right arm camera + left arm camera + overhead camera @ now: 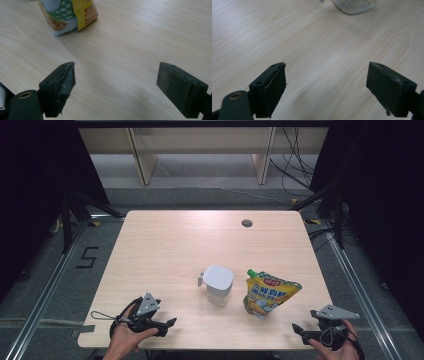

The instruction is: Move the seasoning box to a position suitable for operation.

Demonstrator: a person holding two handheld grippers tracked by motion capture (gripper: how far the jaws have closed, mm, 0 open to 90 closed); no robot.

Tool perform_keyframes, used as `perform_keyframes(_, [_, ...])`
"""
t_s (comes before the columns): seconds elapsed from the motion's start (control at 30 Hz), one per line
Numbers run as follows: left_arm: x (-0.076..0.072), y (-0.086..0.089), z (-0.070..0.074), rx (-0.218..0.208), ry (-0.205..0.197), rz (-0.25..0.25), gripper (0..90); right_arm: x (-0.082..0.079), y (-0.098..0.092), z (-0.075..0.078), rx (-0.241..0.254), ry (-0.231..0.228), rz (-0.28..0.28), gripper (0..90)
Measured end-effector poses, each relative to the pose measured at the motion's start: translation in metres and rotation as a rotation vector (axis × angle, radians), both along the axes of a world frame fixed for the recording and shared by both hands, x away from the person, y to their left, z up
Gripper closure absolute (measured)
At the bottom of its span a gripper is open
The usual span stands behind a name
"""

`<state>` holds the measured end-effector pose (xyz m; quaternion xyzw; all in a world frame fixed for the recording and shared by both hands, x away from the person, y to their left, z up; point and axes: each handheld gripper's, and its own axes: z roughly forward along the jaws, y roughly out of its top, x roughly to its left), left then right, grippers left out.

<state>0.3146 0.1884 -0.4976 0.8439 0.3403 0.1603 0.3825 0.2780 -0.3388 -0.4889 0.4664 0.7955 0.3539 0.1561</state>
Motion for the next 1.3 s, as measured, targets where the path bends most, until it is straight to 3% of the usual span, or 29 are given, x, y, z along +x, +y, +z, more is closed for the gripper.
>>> perform_keyframes(0.03, [0.000,0.000,0.000,0.006,-0.007,-0.002,15.3,0.002,-0.002,0.001,-0.032,-0.022,0.018,16.4])
perform_keyframes(0.07, [0.001,0.001,0.001,0.010,-0.022,-0.003,15.4,0.002,-0.002,0.001,-0.031,-0.022,0.022,16.5])
perform_keyframes(0.1, [0.000,0.000,0.000,-0.009,-0.005,0.016,15.5,0.002,-0.002,0.001,-0.032,-0.022,0.021,16.5])
perform_keyframes(0.2, [0.000,0.000,0.000,0.002,-0.004,0.007,15.8,0.002,-0.002,0.001,-0.033,-0.022,0.030,16.7])
perform_keyframes(0.23, [0.000,0.000,0.000,0.002,-0.004,0.007,15.8,0.000,0.001,0.000,-0.003,0.002,0.010,16.8])
perform_keyframes(0.37, [0.001,-0.001,-0.001,0.002,-0.006,0.007,15.9,0.000,0.001,0.001,-0.004,-0.003,0.012,17.1])
perform_keyframes(0.43, [0.001,0.001,0.000,0.026,-0.007,0.002,15.9,0.000,0.001,0.000,-0.009,-0.004,0.013,16.9])
perform_keyframes(0.47, [0.000,-0.001,-0.001,-0.007,-0.002,0.014,15.9,0.002,-0.001,0.001,-0.023,-0.011,0.038,16.9])
perform_keyframes(0.53, [0.001,0.000,0.000,-0.002,-0.007,0.007,15.9,0.002,-0.001,0.001,-0.044,-0.029,0.036,16.9])
perform_keyframes(0.77, [0.004,-0.001,0.005,-0.006,-0.021,-0.007,15.7,0.001,-0.001,0.002,-0.040,-0.035,0.039,17.7])
perform_keyframes(0.8, [0.006,-0.004,0.005,-0.029,-0.015,0.004,15.7,0.002,0.000,0.002,-0.037,-0.034,0.039,18.1])
perform_keyframes(0.87, [0.009,-0.004,0.007,-0.007,-0.028,-0.027,15.9,0.001,0.000,0.002,-0.034,-0.030,0.040,18.2])
perform_keyframes(0.93, [0.012,-0.007,0.007,-0.062,-0.026,-0.002,15.9,0.001,0.001,0.002,-0.024,-0.023,0.040,18.6])
perform_keyframes(1.0, [0.016,-0.008,0.010,-0.050,-0.042,-0.032,16.0,0.000,0.003,0.001,-0.005,-0.009,0.031,18.6])
perform_keyframes(1.07, [0.020,-0.013,0.011,-0.076,-0.046,-0.013,17.8,0.003,0.000,0.001,-0.018,-0.015,0.065,18.6])
perform_keyframes(1.1, [0.023,-0.017,0.011,-0.101,-0.056,-0.010,20.2,0.002,0.001,0.001,-0.014,-0.016,0.053,18.6])
perform_keyframes(1.17, [0.032,-0.023,0.012,-0.097,-0.080,-0.013,23.0,0.002,0.002,0.001,-0.010,-0.018,0.048,18.7])
perform_keyframes(1.27, [0.039,-0.029,0.013,-0.091,-0.084,-0.033,27.6,-0.001,0.004,0.001,0.005,-0.009,0.018,18.9])
perform_keyframes(1.3, [0.043,-0.037,0.012,-0.120,-0.085,-0.018,28.7,0.002,0.001,0.001,-0.015,-0.020,0.047,19.0])
